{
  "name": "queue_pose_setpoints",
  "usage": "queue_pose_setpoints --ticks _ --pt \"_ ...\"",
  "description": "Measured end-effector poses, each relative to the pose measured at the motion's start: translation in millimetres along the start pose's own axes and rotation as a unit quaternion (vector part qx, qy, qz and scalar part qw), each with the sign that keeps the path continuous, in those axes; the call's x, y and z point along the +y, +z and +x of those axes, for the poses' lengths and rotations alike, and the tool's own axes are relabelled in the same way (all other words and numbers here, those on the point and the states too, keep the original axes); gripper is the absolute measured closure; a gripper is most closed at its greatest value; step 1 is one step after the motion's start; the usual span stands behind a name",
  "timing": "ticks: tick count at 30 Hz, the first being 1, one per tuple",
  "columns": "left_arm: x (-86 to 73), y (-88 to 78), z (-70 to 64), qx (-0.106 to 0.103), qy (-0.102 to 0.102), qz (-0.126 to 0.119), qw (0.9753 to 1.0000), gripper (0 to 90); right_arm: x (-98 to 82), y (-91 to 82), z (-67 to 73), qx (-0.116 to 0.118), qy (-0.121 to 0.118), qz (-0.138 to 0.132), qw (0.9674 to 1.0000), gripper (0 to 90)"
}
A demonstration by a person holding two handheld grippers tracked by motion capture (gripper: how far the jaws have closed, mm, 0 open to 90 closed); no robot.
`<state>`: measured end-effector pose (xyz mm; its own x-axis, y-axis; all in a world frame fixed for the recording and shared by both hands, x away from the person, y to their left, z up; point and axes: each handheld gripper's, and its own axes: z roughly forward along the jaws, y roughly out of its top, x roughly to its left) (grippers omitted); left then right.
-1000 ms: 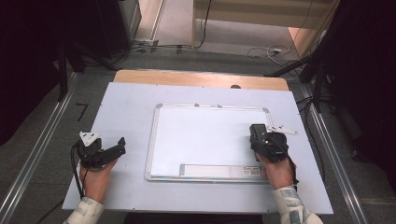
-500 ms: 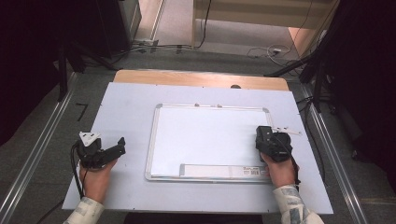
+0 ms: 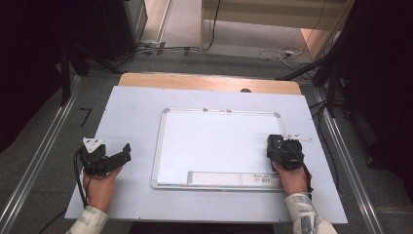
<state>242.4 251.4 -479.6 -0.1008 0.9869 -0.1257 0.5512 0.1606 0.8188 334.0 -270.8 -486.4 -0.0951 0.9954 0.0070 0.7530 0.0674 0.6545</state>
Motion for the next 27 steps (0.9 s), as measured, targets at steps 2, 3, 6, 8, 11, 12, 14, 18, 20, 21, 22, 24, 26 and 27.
queue_pose_setpoints --ticks 2,3,6,8,11,12,14,18,20,21,22,24,26,27 --pt "0.0 0.0 -0.3 0.0 0.0 0.0 1.0 7.7 0.3 0.0 -0.1 0.004 -0.004 0.0 1.0 27.1" --pt "0.0 0.0 -0.4 0.0 -0.001 -0.001 1.0 7.7 1.0 -1.0 0.3 0.008 -0.002 -0.003 1.0 25.7" --pt "0.0 0.0 -0.2 0.0 0.0 0.001 1.0 7.7 1.8 -3.7 0.5 0.015 -0.003 -0.011 0.9998 24.6" --pt "0.0 -0.1 -0.1 0.0 0.001 0.0 1.0 7.7 1.7 -5.6 0.7 0.015 -0.006 -0.016 0.9997 24.6" --pt "0.0 -0.1 0.1 0.0 -0.001 0.0 1.0 7.7 2.6 -11.4 1.7 0.017 -0.008 -0.03 0.9994 24.5" --pt "0.0 0.0 0.1 0.0 -0.001 0.0 1.0 7.7 2.7 -13.5 2.0 0.016 -0.008 -0.035 0.9992 24.5" --pt "0.0 0.1 0.1 0.0 0.0 0.001 1.0 7.7 2.5 -16.9 1.9 0.021 -0.008 -0.041 0.9989 24.3" --pt "0.1 -0.2 0.0 0.0 -0.001 0.0 1.0 7.7 0.9 -22.6 0.1 0.029 -0.012 -0.048 0.9984 24.3" --pt "0.1 -0.2 0.0 0.0 -0.001 0.0 1.0 7.7 0.4 -27.4 -1.3 0.035 -0.011 -0.056 0.9978 24.3" --pt "0.0 -0.1 0.1 0.0 -0.001 0.0 1.0 7.7 0.2 -29.9 -2.2 0.04 -0.01 -0.059 0.9974 24.2" --pt "0.0 0.0 0.0 0.001 -0.002 0.0 1.0 7.7 -0.2 -32.5 -2.9 0.045 -0.009 -0.063 0.9969 23.5" --pt "0.0 -0.2 0.0 0.001 -0.001 0.0 1.0 7.7 -1.2 -37.4 -4.5 0.051 -0.012 -0.072 0.996 22.6" --pt "0.0 -0.4 0.1 0.001 -0.002 -0.001 1.0 7.7 -2.3 -41.9 -6.9 0.059 -0.013 -0.079 0.995 21.3" --pt "0.0 -0.4 0.2 0.001 -0.003 -0.001 1.0 7.7 -3.0 -44.0 -7.9 0.06 -0.013 -0.08 0.9949 20.6"
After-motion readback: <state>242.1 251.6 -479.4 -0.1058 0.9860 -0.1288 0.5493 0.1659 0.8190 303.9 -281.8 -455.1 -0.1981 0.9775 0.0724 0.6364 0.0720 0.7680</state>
